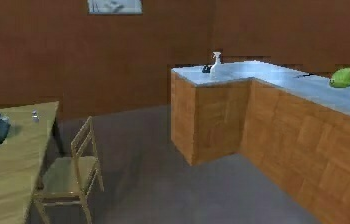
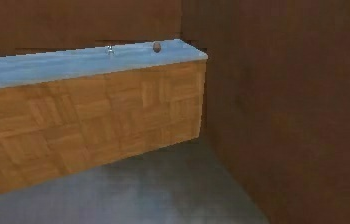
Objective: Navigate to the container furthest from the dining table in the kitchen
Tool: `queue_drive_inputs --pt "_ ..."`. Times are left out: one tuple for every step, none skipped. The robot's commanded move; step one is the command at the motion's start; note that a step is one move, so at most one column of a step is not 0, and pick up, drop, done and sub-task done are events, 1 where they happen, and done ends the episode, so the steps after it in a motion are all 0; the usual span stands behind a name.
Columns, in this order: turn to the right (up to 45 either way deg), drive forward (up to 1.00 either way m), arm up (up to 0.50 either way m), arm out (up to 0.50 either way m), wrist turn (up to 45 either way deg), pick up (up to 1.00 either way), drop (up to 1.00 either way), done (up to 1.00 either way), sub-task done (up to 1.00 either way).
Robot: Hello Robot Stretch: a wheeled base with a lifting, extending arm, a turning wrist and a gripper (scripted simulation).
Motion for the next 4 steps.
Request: queue_drive_inputs --pt "-6.0 0.0 0.0 0.0 0.0 0.0 0.0 0.0 0.0" --pt "0.0 1.0 0.0 0.0 0.0 0.0 0.0 0.0 0.0" --pt "-6.0 0.0 0.0 0.0 0.0 0.0 0.0 0.0 0.0" --pt "0.0 0.2 0.0 0.0 0.0 0.0 0.0 0.0 0.0"
